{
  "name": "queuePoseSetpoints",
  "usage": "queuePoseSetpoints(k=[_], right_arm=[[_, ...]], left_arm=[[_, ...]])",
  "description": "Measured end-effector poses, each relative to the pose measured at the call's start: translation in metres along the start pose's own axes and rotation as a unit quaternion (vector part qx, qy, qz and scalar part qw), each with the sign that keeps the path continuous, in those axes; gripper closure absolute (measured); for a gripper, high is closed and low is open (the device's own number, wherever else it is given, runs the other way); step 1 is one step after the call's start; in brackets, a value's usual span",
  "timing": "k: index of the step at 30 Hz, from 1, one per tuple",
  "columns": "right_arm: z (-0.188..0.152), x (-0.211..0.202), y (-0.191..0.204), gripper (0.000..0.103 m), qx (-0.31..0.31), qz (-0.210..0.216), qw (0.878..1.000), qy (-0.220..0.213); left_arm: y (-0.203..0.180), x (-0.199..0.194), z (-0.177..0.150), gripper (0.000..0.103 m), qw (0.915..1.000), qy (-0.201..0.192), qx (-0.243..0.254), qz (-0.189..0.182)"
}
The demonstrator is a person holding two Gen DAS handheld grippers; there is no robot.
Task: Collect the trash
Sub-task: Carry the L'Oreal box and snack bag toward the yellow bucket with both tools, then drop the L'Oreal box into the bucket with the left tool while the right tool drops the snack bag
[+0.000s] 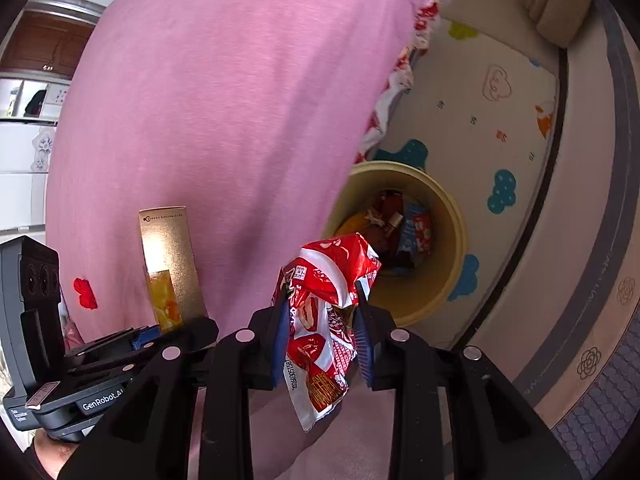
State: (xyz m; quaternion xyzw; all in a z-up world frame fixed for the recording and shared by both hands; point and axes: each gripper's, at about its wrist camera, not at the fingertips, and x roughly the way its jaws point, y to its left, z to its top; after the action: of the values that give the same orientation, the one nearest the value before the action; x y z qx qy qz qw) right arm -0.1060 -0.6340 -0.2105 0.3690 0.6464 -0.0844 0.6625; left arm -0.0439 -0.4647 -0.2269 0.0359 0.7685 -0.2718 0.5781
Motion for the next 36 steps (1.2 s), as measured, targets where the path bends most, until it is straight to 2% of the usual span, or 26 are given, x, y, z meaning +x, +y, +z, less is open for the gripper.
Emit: queuePoseSetpoints(k=[5, 10, 16, 17, 18, 19, 22, 28, 36], right_arm=[[-0.005, 0.016, -0.034, 0.075, 0.018, -0.001, 1.000, 0.020], [0.002, 0.030, -0.051, 0.075, 0.014, -0.002, 1.000, 0.027], [0.012, 0.040, -0.063, 0.071, 0.003, -0.008, 0.999, 0.032], [0.013, 0.042, -0.066, 0.070, 0.003, -0.009, 0.999, 0.037], [0.014, 0.046, -0.069, 0.068, 0.004, -0.005, 0.999, 0.044], [0.013, 0.048, -0.072, 0.067, 0.007, 0.001, 0.999, 0.050], [0.011, 0.049, -0.078, 0.057, 0.011, 0.004, 0.998, 0.054], [0.008, 0.053, -0.088, 0.057, 0.019, 0.005, 0.998, 0.060], [0.011, 0.050, -0.087, 0.057, 0.027, 0.007, 0.998, 0.057]], left_arm=[[-0.015, 0.033, 0.002, 0.066, 0.9995, 0.025, 0.014, 0.017], [-0.033, 0.070, 0.014, 0.066, 0.9984, 0.042, 0.023, 0.027], [-0.040, 0.086, 0.021, 0.066, 0.9977, 0.043, 0.027, 0.045], [-0.042, 0.088, 0.022, 0.065, 0.9976, 0.043, 0.027, 0.046], [-0.041, 0.088, 0.021, 0.053, 0.9976, 0.048, 0.024, 0.044], [-0.040, 0.089, 0.021, 0.048, 0.9979, 0.049, 0.017, 0.038], [-0.039, 0.087, 0.021, 0.039, 0.9974, 0.047, 0.022, 0.049], [-0.034, 0.095, 0.017, 0.038, 0.9955, 0.058, 0.019, 0.073], [-0.035, 0.093, 0.018, 0.037, 0.9952, 0.060, 0.023, 0.073]])
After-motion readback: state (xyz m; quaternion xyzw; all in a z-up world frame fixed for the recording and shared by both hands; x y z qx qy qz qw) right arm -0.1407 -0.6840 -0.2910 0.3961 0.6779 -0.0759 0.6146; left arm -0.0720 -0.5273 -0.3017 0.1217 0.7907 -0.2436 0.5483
